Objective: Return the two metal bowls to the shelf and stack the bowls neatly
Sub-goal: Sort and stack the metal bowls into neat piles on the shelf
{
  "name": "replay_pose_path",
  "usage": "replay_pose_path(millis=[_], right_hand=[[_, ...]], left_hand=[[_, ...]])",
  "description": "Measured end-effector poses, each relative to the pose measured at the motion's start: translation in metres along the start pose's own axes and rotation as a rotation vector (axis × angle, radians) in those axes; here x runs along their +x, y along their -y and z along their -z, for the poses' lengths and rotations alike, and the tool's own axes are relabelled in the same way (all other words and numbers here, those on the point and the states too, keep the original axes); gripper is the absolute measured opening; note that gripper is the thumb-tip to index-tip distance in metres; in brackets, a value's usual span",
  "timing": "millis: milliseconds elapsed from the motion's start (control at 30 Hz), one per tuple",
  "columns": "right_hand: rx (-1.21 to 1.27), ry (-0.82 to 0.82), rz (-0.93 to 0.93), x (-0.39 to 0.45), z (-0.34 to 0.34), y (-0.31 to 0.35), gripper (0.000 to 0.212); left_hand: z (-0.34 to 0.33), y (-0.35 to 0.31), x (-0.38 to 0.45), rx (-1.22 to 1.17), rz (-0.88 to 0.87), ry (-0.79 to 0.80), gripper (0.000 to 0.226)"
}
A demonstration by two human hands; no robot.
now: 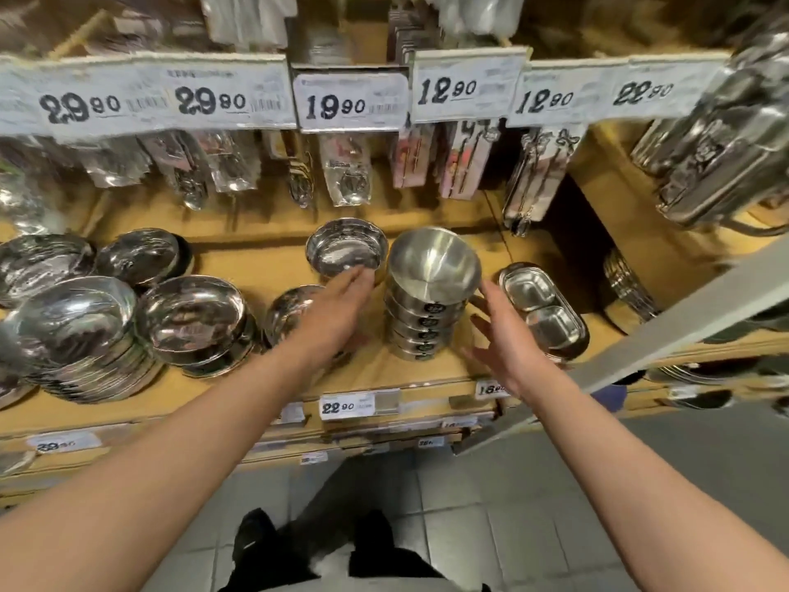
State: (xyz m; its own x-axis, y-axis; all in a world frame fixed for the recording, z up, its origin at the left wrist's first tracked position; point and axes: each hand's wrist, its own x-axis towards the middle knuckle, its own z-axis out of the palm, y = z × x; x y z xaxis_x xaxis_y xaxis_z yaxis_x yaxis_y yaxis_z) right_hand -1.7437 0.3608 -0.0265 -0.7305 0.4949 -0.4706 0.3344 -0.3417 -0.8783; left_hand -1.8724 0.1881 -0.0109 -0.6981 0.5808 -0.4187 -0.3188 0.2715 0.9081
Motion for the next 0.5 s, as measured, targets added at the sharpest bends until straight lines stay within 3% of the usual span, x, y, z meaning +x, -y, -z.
replay_pose_path(millis=[167,400,500], right_hand=[[0.093,0.132,0.019,0.002,0.000,-0.011,0.029],[0.115,0.087,0.073,0.014,0.004,-0.011,0.033],[0.130,0.042,0.076,0.023,0.013,-0.008,0.049]], left_hand=[[-0.020,0.017,0.020,-0.211,0.123,0.215,0.041],[-0.034,0.025,0.037,-0.279,0.104,0.204,0.036],[-0.043,0.013,0.041,-0.273,0.109,0.244,0.034]])
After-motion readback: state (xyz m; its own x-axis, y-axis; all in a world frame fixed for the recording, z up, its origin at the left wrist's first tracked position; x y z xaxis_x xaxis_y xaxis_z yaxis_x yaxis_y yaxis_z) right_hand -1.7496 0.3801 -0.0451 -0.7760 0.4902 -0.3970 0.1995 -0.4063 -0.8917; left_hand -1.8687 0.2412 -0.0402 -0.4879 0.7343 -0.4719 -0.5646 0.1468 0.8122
